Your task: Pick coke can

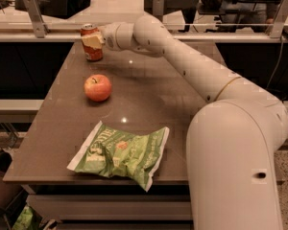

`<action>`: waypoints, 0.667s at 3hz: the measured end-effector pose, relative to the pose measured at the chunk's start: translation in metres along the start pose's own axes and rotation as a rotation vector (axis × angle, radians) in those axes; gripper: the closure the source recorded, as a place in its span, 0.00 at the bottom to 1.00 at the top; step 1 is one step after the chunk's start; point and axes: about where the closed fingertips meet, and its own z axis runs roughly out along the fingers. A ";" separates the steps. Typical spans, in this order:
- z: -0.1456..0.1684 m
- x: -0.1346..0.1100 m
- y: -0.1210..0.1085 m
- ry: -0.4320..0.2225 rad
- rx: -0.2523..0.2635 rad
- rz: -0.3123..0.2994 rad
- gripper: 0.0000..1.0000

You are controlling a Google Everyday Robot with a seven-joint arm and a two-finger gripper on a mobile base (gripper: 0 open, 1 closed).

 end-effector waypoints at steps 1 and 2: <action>-0.011 -0.017 0.002 -0.019 -0.029 -0.015 1.00; -0.026 -0.040 0.000 -0.018 -0.023 -0.056 1.00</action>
Offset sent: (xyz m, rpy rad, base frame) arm -0.0191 -0.0315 0.0829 -0.0437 -0.0994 0.0269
